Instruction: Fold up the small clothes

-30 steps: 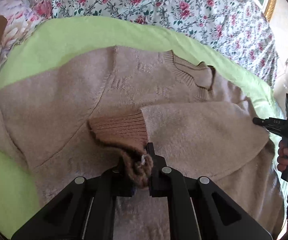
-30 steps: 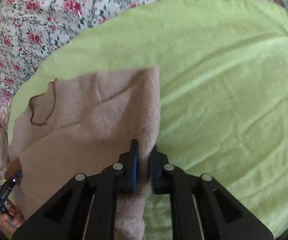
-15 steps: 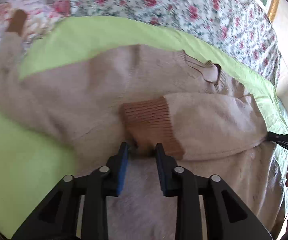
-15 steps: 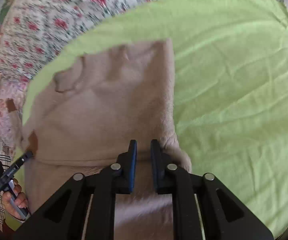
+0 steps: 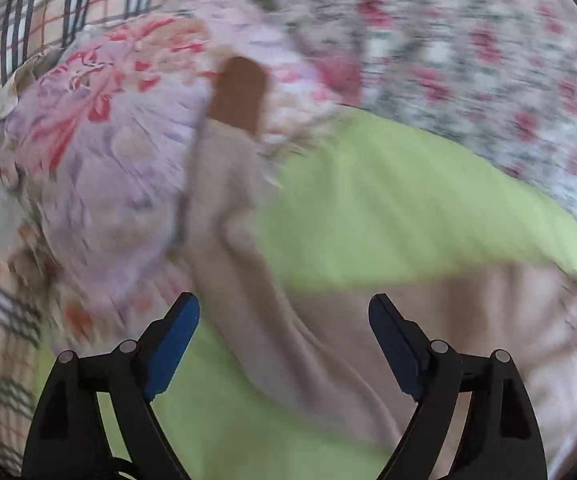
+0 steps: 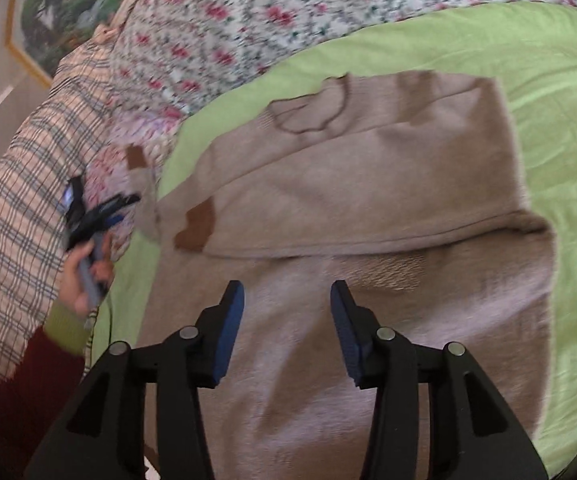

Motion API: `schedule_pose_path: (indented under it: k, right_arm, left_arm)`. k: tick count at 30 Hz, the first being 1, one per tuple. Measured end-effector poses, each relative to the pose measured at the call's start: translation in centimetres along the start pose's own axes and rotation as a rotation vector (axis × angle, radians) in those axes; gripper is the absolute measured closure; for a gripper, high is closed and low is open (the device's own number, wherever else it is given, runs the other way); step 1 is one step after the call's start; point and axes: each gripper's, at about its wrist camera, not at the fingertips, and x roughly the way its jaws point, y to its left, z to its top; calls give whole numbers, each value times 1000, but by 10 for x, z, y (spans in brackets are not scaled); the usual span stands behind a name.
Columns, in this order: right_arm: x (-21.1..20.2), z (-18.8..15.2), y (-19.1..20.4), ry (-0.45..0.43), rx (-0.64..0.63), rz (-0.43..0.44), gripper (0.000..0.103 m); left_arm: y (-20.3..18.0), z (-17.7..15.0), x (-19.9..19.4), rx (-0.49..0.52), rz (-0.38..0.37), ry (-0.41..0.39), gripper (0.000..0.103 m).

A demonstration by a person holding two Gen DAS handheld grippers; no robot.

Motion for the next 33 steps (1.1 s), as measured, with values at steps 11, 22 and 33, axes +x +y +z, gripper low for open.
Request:
schedule_pose_path:
  k: [11, 22, 33]
  right_arm:
    - [5, -10, -1, 31, 20, -7, 56]
    - [1, -14, -1, -8, 37, 11, 56]
    - [-38, -17, -50, -120, 173, -39, 56]
  left_arm:
    - [31, 50, 86, -19, 52, 84, 86]
    - [-60, -11, -68, 120, -346, -145, 88]
    - [-257, -115, -104, 428, -653, -58, 87]
